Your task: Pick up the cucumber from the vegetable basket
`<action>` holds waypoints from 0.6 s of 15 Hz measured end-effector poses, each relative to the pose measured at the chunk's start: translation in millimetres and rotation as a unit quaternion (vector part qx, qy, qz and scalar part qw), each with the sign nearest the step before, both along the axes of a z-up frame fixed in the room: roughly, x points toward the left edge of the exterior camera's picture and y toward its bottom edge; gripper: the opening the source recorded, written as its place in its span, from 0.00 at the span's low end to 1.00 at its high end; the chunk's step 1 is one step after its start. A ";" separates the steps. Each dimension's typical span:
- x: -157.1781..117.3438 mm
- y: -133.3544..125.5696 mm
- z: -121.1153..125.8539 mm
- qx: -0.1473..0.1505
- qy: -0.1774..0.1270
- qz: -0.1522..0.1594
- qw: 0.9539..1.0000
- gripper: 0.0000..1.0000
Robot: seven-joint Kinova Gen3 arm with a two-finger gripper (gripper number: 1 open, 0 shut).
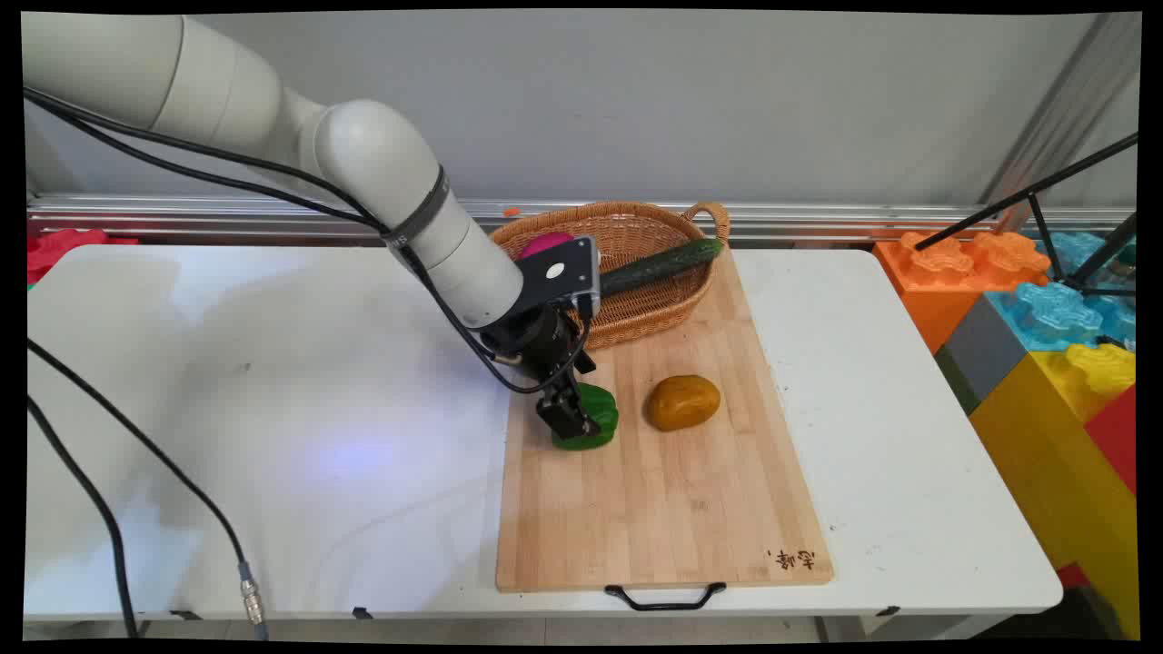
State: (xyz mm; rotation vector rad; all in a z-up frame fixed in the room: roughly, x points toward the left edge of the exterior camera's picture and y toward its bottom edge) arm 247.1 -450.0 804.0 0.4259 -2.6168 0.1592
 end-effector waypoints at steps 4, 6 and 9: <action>-9.7 -12.6 14.0 -0.011 0.019 -0.001 1.000 1.00; -11.2 -24.7 24.4 -0.023 0.027 0.003 0.999 1.00; -3.7 -56.9 48.1 -0.059 0.040 0.025 0.997 1.00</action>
